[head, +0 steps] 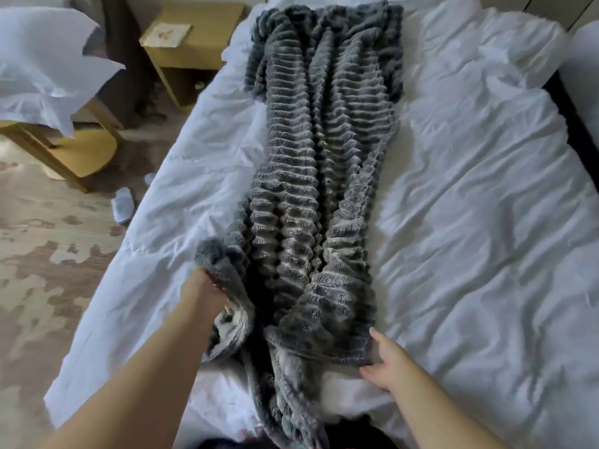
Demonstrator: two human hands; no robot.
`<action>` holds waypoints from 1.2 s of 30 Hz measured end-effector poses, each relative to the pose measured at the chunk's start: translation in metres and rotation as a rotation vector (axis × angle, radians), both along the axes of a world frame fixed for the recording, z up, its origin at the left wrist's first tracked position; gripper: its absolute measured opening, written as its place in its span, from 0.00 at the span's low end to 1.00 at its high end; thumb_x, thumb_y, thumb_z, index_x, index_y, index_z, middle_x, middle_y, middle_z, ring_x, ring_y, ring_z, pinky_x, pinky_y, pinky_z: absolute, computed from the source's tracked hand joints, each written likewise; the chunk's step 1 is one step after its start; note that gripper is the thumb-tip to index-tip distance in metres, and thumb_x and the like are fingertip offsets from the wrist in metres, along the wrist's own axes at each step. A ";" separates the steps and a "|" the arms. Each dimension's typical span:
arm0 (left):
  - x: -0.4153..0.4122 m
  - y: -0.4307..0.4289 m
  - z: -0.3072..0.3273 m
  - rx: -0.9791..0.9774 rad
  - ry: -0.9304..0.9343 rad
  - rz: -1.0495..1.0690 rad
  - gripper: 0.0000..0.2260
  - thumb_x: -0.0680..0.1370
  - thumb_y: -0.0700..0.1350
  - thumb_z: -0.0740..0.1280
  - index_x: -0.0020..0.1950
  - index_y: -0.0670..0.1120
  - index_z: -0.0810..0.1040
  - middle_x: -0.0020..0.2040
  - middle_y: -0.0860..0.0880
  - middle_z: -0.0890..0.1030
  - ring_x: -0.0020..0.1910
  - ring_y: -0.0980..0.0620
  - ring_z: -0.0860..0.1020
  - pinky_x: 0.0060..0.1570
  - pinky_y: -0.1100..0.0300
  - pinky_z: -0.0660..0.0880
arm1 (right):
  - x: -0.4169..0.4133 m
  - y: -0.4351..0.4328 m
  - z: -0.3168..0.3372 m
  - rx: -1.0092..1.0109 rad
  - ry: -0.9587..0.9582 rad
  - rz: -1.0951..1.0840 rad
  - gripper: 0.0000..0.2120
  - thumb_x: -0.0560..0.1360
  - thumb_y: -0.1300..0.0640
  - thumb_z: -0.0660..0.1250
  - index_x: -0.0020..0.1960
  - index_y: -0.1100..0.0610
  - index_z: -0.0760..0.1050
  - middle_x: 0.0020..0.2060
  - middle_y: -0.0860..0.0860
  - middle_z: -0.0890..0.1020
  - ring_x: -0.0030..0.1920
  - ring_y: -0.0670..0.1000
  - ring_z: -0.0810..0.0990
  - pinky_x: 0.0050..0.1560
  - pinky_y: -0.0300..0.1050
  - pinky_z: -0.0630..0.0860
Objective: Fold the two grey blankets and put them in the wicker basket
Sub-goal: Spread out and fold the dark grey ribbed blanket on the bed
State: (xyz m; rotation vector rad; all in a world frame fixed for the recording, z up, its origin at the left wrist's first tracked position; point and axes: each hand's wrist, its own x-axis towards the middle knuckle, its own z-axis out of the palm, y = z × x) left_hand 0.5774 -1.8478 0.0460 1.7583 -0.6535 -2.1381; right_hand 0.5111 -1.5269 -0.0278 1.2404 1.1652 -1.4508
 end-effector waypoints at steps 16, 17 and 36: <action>0.035 0.110 0.145 -0.591 0.070 -0.302 0.09 0.73 0.58 0.69 0.48 0.56 0.81 0.45 0.55 0.85 0.46 0.51 0.83 0.44 0.55 0.79 | -0.003 -0.018 0.036 -0.167 0.134 0.127 0.11 0.81 0.66 0.54 0.40 0.66 0.67 0.39 0.64 0.73 0.37 0.60 0.73 0.16 0.49 0.73; 0.040 0.115 0.156 -0.637 0.067 -0.323 0.07 0.72 0.59 0.69 0.43 0.57 0.82 0.43 0.56 0.85 0.45 0.52 0.83 0.42 0.57 0.79 | 0.002 -0.014 0.040 -0.164 0.139 0.113 0.10 0.81 0.65 0.54 0.41 0.65 0.67 0.39 0.65 0.74 0.38 0.61 0.74 0.18 0.49 0.75; 0.055 0.102 0.136 -0.751 0.104 -0.818 0.10 0.69 0.57 0.73 0.42 0.51 0.84 0.39 0.45 0.85 0.40 0.46 0.84 0.45 0.47 0.80 | 0.009 -0.065 0.006 -0.227 0.234 -0.187 0.17 0.78 0.51 0.65 0.61 0.61 0.76 0.50 0.60 0.84 0.51 0.60 0.81 0.56 0.56 0.77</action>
